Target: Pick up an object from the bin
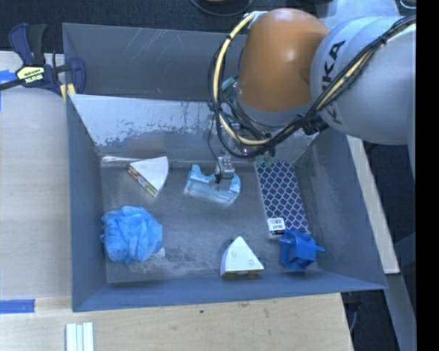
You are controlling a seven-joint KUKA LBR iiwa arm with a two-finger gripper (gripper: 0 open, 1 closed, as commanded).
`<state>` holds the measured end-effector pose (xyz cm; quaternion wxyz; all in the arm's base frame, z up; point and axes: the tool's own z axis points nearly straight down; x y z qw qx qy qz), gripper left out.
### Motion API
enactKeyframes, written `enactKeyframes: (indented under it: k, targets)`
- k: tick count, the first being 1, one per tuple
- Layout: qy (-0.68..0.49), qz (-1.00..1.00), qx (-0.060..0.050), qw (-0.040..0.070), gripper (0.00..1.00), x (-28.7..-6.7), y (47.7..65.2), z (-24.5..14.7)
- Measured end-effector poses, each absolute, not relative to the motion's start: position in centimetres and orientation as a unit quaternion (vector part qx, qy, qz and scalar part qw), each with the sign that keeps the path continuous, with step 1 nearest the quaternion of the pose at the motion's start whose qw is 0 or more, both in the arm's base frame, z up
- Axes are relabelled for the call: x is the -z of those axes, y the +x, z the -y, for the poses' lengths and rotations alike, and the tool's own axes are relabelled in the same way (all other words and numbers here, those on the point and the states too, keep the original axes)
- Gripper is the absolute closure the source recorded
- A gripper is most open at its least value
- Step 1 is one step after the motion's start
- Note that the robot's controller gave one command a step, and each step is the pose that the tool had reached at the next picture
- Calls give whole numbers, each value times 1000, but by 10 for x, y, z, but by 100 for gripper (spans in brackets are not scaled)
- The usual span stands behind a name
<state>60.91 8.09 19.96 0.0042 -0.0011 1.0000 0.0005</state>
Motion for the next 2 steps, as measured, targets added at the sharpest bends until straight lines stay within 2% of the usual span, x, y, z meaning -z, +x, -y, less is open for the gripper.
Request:
enactKeyframes:
  k: [1, 2]
  targets:
    - [-2, -1000, 0, 0, 0, -137, 594, -69]
    - [14, -1000, -1, 7, 100, -126, 623, -66]
